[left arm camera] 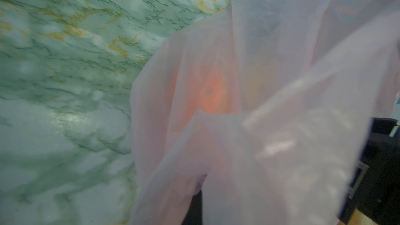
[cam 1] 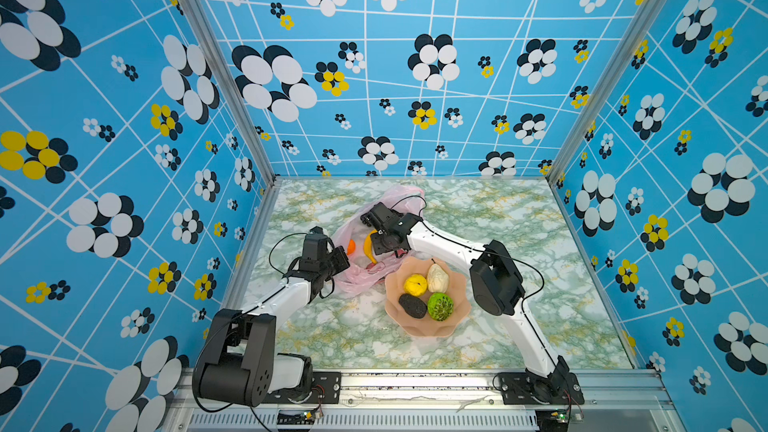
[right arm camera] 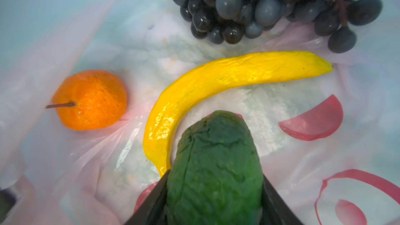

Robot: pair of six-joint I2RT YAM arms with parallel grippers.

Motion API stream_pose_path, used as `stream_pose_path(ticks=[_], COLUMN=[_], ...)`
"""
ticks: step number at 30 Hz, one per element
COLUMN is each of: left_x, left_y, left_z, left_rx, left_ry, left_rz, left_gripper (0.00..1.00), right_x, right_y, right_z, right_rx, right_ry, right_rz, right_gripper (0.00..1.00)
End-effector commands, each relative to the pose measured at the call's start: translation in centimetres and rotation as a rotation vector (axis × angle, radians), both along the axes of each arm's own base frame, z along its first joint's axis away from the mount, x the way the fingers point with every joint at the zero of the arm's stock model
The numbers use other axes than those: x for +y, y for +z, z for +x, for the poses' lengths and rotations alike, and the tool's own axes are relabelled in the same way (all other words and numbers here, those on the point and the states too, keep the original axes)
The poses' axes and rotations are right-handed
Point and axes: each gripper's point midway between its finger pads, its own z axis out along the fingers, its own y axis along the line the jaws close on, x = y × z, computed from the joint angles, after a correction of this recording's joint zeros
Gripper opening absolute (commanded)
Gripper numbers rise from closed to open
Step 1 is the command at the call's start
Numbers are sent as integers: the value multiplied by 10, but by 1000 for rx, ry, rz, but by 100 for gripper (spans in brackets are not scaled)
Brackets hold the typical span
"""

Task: Take the fake fruits out of the plastic bag
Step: 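Grasp the dark green avocado inside the bag with the right gripper, then lift the green avocado out and carry it over the peach plate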

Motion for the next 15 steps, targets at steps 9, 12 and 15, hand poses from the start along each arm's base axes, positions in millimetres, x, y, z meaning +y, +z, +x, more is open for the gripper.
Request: stream_pose_path(ticks=[9,12,15], left_x=[-5,-5,-5], left_y=[6,6,7], left_z=[4,4,3], left_rx=[-10,-9,-10], left_ry=[-33,-31,-31], left_rz=[9,12,13], left_gripper=[0,0,0], right_x=[-15,-18,-29], right_y=[62,80,93], right_z=[-32,-51,-75], right_rx=[-31,-37,-37], right_ry=[57,93,123], right_rz=[18,18,0], right_gripper=[55,55,55])
